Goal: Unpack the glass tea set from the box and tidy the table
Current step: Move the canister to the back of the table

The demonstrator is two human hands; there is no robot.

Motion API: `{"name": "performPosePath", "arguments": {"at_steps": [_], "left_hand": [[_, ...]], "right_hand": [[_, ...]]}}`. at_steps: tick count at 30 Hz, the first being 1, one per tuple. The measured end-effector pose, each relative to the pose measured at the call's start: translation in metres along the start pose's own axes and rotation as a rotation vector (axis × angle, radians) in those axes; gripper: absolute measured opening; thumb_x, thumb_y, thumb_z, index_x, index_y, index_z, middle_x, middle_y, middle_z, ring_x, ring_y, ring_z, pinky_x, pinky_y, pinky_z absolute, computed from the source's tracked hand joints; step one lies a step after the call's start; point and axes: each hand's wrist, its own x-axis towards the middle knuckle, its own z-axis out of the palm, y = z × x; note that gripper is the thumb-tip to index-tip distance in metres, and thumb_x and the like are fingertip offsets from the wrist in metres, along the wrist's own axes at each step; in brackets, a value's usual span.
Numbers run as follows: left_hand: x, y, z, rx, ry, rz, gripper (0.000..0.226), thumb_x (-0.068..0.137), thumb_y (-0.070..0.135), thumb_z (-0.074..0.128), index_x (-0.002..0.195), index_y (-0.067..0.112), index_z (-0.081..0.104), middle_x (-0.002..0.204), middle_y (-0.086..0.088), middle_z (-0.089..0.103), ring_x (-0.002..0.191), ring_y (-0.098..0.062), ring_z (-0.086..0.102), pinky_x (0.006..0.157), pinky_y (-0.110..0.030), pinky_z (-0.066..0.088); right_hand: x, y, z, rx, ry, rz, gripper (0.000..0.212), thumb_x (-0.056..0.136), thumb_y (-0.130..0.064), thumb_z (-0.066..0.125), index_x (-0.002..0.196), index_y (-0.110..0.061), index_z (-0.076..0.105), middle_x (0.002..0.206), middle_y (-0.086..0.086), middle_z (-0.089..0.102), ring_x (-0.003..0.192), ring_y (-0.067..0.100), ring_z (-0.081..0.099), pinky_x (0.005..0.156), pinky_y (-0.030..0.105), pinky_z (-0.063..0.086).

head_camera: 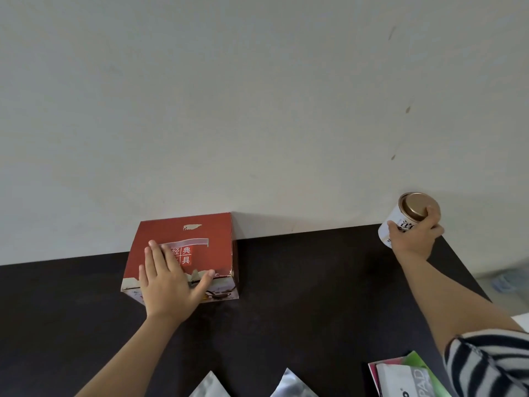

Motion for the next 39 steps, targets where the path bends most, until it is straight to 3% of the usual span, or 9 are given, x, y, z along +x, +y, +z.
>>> {"name": "performPosePath", "arguments": {"at_steps": [15, 24, 28, 31, 33, 36, 39], "left_hand": [[0.0, 0.0, 0.001, 0.003, -0.001, -0.001, 0.117, 0.07, 0.086, 0.017, 0.142, -0.006, 0.025, 0.151, -0.028, 0.022, 0.14, -0.043, 0.021, 0.11, -0.057, 0.023], [-0.001, 0.0, 0.003, 0.004, 0.015, 0.002, 0.116, 0.07, 0.085, 0.018, 0.141, -0.008, 0.026, 0.15, -0.029, 0.022, 0.14, -0.044, 0.021, 0.109, -0.057, 0.023], [-0.001, 0.001, 0.002, -0.016, 0.021, 0.008, 0.115, 0.071, 0.083, 0.021, 0.14, -0.009, 0.027, 0.149, -0.031, 0.025, 0.139, -0.045, 0.023, 0.108, -0.059, 0.024], [-0.001, 0.002, 0.0, -0.015, 0.009, 0.007, 0.116, 0.071, 0.084, 0.02, 0.14, -0.009, 0.028, 0.149, -0.031, 0.025, 0.139, -0.045, 0.023, 0.108, -0.058, 0.024], [-0.002, 0.002, -0.001, -0.016, 0.002, 0.007, 0.116, 0.071, 0.084, 0.018, 0.14, -0.008, 0.027, 0.149, -0.03, 0.025, 0.139, -0.044, 0.023, 0.109, -0.057, 0.024], [-0.002, 0.001, -0.001, -0.024, -0.007, 0.008, 0.117, 0.07, 0.085, 0.017, 0.142, -0.007, 0.026, 0.15, -0.029, 0.023, 0.14, -0.043, 0.021, 0.11, -0.056, 0.023], [-0.002, 0.002, -0.002, -0.039, -0.011, 0.011, 0.118, 0.07, 0.086, 0.016, 0.142, -0.007, 0.023, 0.151, -0.029, 0.021, 0.141, -0.043, 0.02, 0.111, -0.054, 0.022]], "right_hand": [[0.009, -0.003, -0.002, -0.045, -0.001, 0.032, 0.089, 0.074, -0.017, 0.08, 0.141, -0.02, 0.022, 0.138, 0.024, 0.032, 0.114, 0.046, 0.049, 0.089, 0.05, 0.046], [0.01, -0.001, -0.005, -0.157, 0.012, -0.025, 0.086, 0.073, -0.024, 0.08, 0.137, -0.02, 0.023, 0.144, 0.021, 0.023, 0.118, 0.046, 0.043, 0.085, 0.051, 0.048], [0.008, -0.001, -0.012, -0.245, -0.007, -0.084, 0.093, 0.066, -0.031, 0.084, 0.135, -0.023, 0.022, 0.146, 0.024, 0.02, 0.122, 0.049, 0.04, 0.098, 0.055, 0.042], [0.001, -0.005, -0.02, -0.369, -0.016, -0.099, 0.097, 0.068, -0.04, 0.082, 0.139, -0.012, 0.023, 0.152, 0.03, 0.012, 0.137, 0.047, 0.022, 0.111, 0.057, 0.022], [-0.013, -0.015, -0.025, -0.433, -0.003, -0.155, 0.093, 0.073, -0.042, 0.078, 0.139, -0.001, 0.026, 0.154, 0.031, 0.007, 0.144, 0.044, 0.007, 0.112, 0.061, 0.011], [-0.053, -0.04, -0.026, -0.385, -0.033, -0.327, 0.083, 0.077, -0.037, 0.075, 0.139, -0.003, 0.031, 0.152, 0.029, 0.015, 0.143, 0.043, 0.011, 0.113, 0.061, 0.01], [-0.108, -0.061, -0.014, -0.261, -0.181, -0.532, 0.073, 0.082, -0.033, 0.07, 0.14, -0.005, 0.037, 0.153, 0.025, 0.02, 0.144, 0.039, 0.014, 0.115, 0.058, 0.015]]}}
